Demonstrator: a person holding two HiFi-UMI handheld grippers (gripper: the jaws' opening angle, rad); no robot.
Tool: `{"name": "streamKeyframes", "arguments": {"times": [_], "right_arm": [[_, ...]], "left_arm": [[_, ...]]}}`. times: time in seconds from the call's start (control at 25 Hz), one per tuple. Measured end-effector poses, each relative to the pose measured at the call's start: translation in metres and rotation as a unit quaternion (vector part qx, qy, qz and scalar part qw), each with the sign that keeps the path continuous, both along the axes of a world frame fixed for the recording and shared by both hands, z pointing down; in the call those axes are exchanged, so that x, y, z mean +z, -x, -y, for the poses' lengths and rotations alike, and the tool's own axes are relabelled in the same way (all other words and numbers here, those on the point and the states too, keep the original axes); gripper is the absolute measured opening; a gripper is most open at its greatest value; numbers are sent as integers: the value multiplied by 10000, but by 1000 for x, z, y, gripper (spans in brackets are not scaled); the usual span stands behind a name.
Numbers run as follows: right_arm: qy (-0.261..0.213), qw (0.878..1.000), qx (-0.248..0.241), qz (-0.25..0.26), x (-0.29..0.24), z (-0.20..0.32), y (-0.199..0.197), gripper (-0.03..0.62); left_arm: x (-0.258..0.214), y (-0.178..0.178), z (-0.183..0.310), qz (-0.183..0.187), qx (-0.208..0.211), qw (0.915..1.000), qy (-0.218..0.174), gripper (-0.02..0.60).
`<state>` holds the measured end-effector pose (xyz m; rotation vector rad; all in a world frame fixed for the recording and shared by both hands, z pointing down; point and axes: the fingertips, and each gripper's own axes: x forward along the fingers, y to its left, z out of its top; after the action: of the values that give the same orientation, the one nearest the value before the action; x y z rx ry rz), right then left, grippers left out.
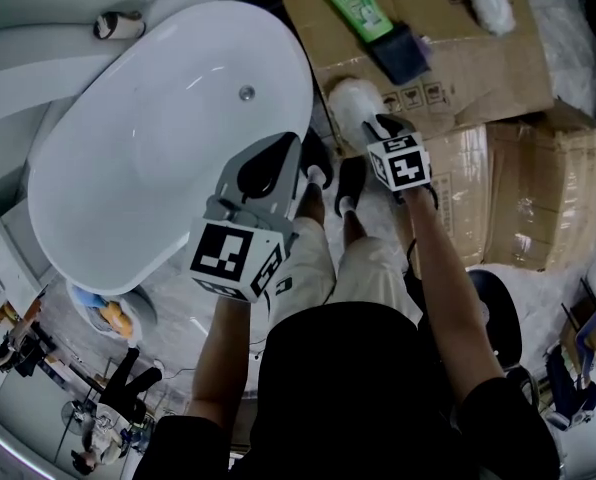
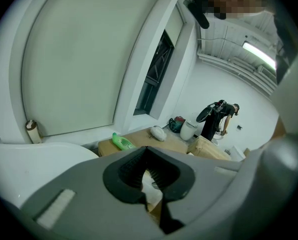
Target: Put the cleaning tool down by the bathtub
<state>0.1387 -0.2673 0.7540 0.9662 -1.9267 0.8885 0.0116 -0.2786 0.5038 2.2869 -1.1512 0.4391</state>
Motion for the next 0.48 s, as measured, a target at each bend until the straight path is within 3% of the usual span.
{"name": "streamKeyframes", "arguments": {"times": [0.48], "right_arm": [[-436, 9987, -105, 258, -62, -24, -12, 100]], "left_arm": [[-43, -20, -35, 2, -161, 9995, -258, 0]]}}
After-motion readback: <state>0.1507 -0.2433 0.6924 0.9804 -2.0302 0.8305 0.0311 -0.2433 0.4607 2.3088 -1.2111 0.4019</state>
